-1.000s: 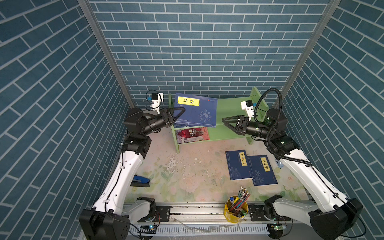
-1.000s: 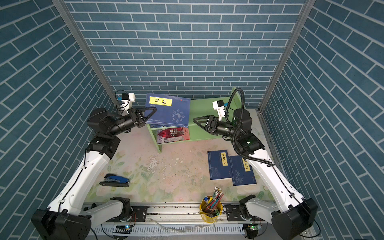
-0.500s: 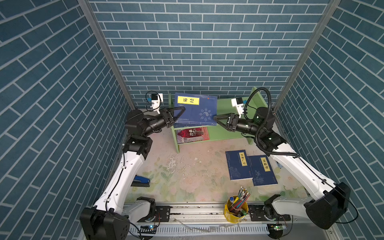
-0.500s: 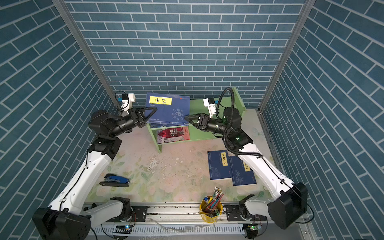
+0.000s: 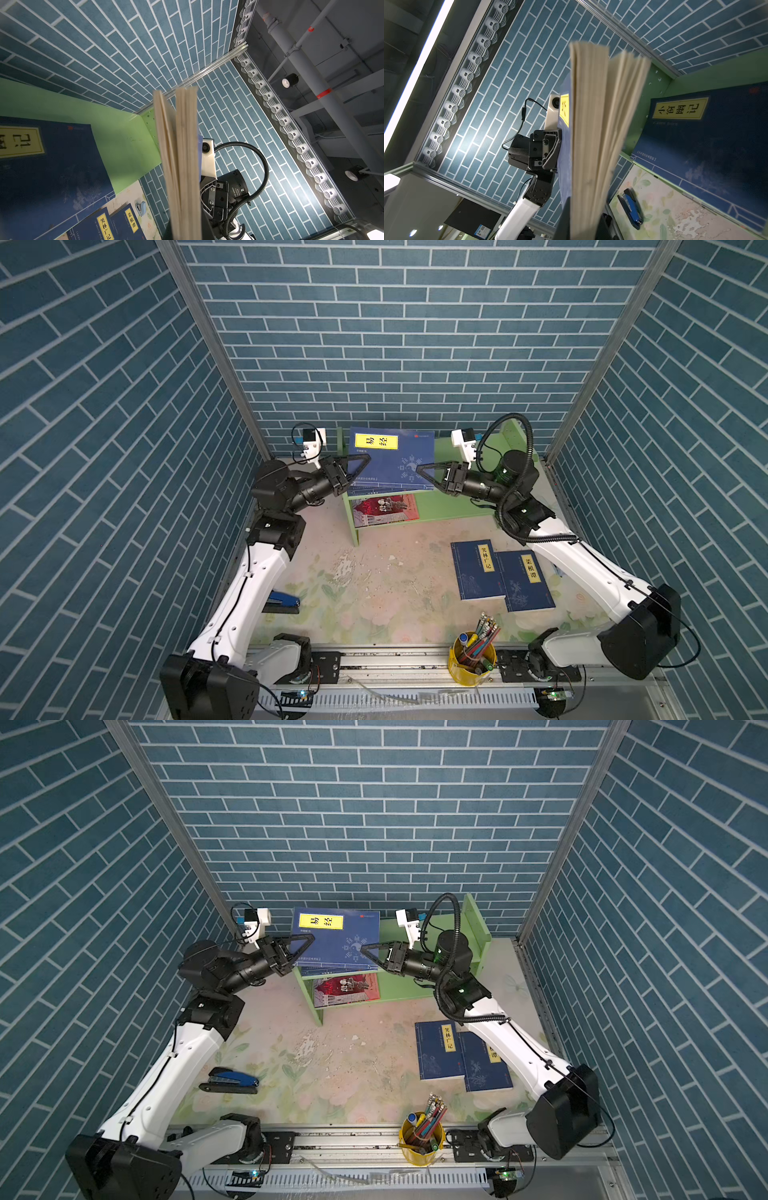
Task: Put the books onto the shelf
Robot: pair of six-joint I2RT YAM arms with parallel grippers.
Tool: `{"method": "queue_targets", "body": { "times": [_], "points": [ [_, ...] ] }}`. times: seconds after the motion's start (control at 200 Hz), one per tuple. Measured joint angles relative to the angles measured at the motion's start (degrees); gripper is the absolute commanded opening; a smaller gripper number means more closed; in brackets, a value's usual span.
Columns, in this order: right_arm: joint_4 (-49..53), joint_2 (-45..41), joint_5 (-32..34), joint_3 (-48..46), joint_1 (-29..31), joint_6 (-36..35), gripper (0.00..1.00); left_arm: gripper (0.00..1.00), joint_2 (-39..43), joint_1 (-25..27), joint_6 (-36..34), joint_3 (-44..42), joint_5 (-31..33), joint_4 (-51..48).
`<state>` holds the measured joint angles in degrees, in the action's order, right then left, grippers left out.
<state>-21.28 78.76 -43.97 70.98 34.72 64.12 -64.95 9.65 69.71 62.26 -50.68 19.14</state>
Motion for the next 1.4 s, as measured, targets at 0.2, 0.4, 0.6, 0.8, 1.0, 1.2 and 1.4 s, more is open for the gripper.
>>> {"method": "queue_targets", "body": {
  "times": [0.2, 0.4, 0.6, 0.8, 1.0, 1.2, 1.4],
  "points": [
    [-0.2, 0.6, -0.8, 0.0, 0.0, 0.2, 0.00, 0.31, 0.8, 0.0, -0.9, -1.3, 0.8, -0.4],
    [1.6, 1.8, -2.5, 2.9, -0.4, 0.1, 0.00, 0.77, 1.8, -0.7, -5.3, -1.5, 0.9, -4.8],
    [6.1, 1.1, -5.7, 4.6, -3.7, -0.2, 0.00, 0.85, 3.4, -2.9, -13.5, 0.7, 1.6, -15.3],
    [13.6, 0.7, -9.2, 6.4, -8.8, -2.0, 0.00, 0.89, 3.7, -4.3, -21.1, 7.5, 1.5, -24.5],
    [23.2, 0.7, -12.8, 11.8, -10.0, -6.8, 0.00, 0.90, 3.4, -5.7, -27.9, 15.6, 0.2, -30.6],
    [26.4, 3.4, -15.9, 15.5, -10.1, -8.6, 0.00, 0.90, 2.2, -6.6, -32.4, 20.9, 0.1, -34.3],
    [26.8, 8.8, -15.7, 15.8, -10.1, -8.7, 0.00, 0.90, 0.6, -6.8, -33.1, 21.0, 0.1, -35.1]
  ]
}}
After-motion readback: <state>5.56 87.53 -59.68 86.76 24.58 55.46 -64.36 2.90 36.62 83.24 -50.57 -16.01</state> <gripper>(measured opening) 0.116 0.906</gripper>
